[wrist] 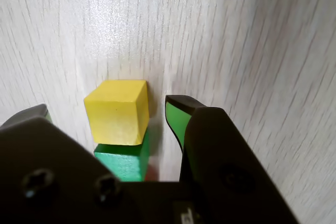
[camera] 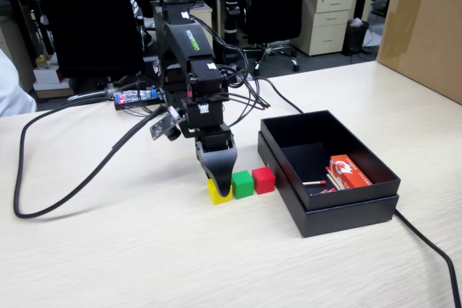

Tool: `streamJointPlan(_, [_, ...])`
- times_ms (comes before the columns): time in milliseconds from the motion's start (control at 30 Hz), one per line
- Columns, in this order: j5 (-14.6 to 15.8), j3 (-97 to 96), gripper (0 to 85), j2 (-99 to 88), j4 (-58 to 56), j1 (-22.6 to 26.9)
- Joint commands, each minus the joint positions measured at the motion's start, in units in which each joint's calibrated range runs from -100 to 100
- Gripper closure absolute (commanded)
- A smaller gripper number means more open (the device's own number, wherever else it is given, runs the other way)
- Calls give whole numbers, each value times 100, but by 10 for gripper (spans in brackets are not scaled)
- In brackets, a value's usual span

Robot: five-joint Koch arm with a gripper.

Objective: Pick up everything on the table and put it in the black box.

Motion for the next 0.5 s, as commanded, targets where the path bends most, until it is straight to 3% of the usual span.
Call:
streamJointPlan(0, [5,475,435,79,-170,-34])
streamJointPlan(300, [117,738,576,481,-334,-15])
streamJointPlan(467, [205,847,831,607,-377,-39])
